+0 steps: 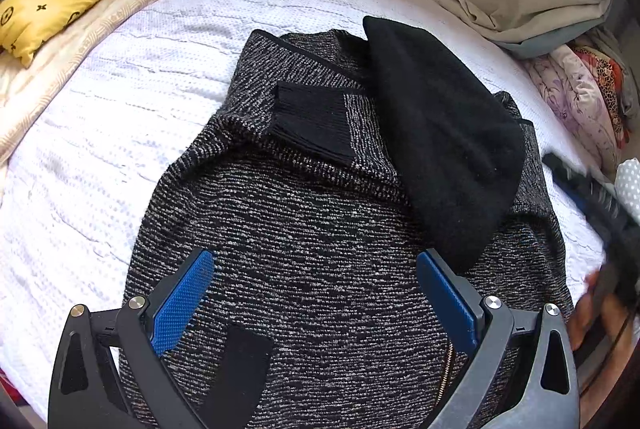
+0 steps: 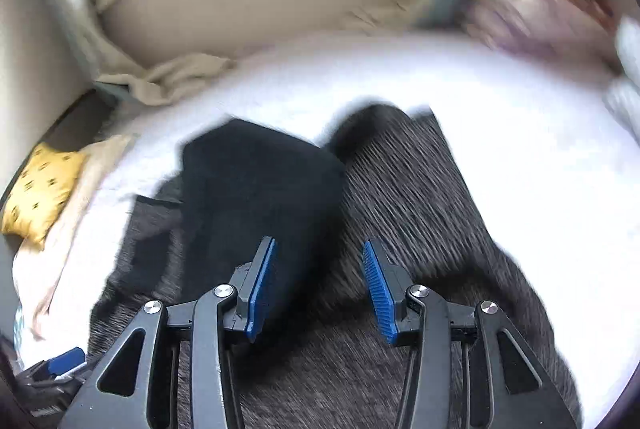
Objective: Fold large clothes
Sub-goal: 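Carry the hood over onto the jacket front with the right gripper, release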
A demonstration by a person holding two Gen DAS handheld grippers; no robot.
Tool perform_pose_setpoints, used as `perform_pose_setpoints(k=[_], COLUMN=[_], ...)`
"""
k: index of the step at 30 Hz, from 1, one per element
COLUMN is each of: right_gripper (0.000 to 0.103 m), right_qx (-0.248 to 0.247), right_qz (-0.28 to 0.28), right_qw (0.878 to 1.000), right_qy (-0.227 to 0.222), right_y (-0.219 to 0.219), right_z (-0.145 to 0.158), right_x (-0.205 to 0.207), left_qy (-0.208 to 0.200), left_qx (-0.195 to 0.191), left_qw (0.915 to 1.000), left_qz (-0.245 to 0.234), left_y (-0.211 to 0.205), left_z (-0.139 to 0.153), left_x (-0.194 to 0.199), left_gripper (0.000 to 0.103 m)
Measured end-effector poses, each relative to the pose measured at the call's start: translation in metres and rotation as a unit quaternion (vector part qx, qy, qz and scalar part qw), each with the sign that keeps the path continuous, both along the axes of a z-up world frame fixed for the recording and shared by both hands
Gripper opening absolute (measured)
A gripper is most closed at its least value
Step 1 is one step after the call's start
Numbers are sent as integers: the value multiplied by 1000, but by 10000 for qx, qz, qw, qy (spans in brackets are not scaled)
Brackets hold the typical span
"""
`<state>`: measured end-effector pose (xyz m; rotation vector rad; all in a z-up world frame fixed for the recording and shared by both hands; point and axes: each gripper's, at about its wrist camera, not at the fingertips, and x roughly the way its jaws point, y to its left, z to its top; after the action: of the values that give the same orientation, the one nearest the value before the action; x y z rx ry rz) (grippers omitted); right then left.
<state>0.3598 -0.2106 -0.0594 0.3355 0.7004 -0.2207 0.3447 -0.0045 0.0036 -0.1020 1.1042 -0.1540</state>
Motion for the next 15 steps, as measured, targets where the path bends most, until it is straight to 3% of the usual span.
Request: perform_pose_setpoints(k=[3, 8, 11, 13, 15], right_gripper=[41, 35, 38, 39, 40], right_qx=[-5, -638, -461, -279, -401], right_qz=[388, 112, -13, -42, -5], right_qw=[9992, 9949, 9935, 9960, 9957], right_qy=[46, 779, 1045, 848, 836], right_y=[3, -9, -21, -28, -26], right_z=[-2, -43, -69, -78, -80], right_x=[36, 61, 64, 60, 61], left_qy=[2, -27, -54, -45, -39], left_qx=[46, 10, 16, 41, 96], left_qw=[10000, 10000, 9999, 9999, 9999], left_qz=[-9, 66, 118, 120, 109], left_y=[-1, 6, 9, 9, 8], left_z=[-1, 2, 3, 2, 1], left_x=[0, -1, 1, 1, 2], left_gripper=[103, 102, 103, 102, 103])
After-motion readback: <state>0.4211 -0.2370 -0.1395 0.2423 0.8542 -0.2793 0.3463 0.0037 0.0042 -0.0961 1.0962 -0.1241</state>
